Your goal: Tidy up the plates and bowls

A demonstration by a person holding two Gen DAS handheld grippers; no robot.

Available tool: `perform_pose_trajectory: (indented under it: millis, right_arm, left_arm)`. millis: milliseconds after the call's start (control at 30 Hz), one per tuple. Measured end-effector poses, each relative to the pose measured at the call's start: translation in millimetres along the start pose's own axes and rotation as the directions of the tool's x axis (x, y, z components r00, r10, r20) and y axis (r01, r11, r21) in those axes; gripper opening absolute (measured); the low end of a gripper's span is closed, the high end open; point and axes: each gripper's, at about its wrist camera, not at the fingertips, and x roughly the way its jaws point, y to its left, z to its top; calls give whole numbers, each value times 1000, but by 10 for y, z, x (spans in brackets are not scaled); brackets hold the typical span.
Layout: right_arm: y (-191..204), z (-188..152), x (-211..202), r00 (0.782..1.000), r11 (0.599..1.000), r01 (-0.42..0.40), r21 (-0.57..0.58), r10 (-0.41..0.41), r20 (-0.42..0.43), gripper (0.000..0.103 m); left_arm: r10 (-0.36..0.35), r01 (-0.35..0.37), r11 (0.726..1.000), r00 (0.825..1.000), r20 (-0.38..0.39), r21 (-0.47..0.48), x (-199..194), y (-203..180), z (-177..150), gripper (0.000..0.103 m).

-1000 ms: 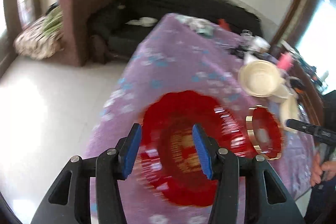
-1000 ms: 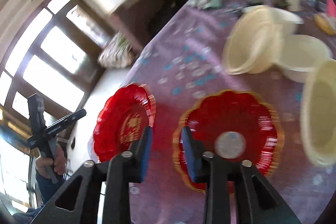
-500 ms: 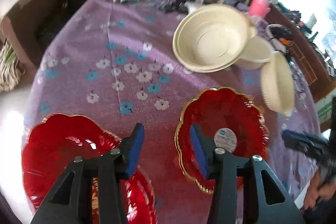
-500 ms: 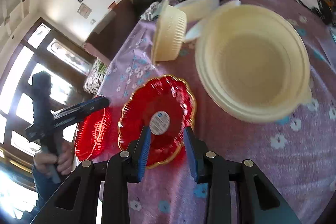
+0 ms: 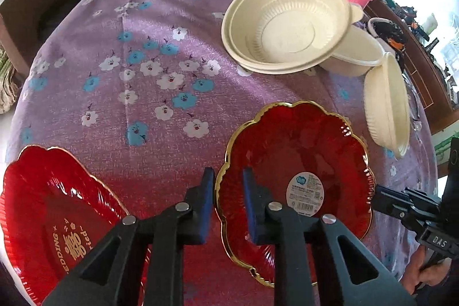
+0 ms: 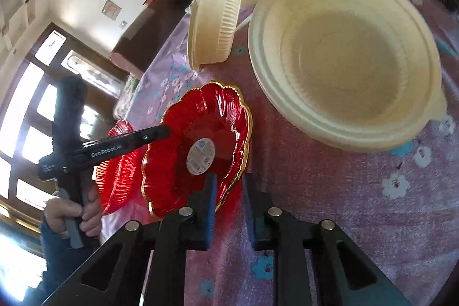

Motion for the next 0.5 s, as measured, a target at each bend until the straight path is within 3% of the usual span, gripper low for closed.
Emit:
perform_pose_trajectory:
  millis: [267,500]
  right_arm:
    - [87,22,-181,999,999,11,-34,-9,49,19]
    - [403,31,-264,997,995,-42,-86,48,65,19]
  left_arm:
    - [-43,44,999,996,78,-5,-322,32,-63,19]
    - [-64,75,995,983,171,-58,-756,301,-235,19]
